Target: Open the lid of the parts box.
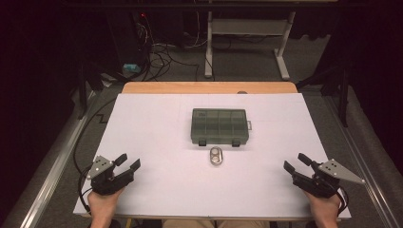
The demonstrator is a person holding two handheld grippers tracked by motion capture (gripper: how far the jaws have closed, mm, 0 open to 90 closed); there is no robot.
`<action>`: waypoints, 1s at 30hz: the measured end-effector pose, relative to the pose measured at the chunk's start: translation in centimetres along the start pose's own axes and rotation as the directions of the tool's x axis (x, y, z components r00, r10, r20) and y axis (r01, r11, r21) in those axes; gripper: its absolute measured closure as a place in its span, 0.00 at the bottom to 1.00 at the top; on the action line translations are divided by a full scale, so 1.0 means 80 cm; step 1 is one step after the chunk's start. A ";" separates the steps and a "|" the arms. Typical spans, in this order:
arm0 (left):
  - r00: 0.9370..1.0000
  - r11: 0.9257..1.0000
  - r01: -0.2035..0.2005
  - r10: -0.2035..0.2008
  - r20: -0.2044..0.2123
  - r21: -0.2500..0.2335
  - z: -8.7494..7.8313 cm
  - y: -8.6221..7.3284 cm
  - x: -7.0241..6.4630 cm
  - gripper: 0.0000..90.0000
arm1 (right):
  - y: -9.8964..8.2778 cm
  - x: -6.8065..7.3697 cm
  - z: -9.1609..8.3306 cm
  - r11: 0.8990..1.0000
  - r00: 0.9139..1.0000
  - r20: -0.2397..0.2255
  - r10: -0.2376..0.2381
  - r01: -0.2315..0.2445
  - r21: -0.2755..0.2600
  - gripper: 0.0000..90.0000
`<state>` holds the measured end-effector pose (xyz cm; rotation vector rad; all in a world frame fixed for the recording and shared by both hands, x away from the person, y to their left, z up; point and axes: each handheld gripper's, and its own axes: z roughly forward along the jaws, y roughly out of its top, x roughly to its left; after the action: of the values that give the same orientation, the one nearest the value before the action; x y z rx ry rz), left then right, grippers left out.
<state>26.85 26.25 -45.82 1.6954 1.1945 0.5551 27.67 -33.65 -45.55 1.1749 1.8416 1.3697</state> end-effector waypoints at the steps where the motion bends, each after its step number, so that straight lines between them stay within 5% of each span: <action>1: 1.000 1.000 0.002 -0.002 0.003 -0.001 0.001 0.000 -0.001 0.45 | 0.000 0.000 0.000 1.000 1.000 -0.003 -0.003 0.003 0.002 0.37; 30: 0.999 1.000 -0.020 0.019 0.032 0.002 0.016 0.006 -0.017 0.45 | 0.002 0.003 0.007 1.000 1.000 -0.023 -0.015 0.015 0.006 0.37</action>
<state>27.47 24.42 -45.79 1.7138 1.1574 0.5364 28.06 -33.16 -45.57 1.1509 1.8682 1.3759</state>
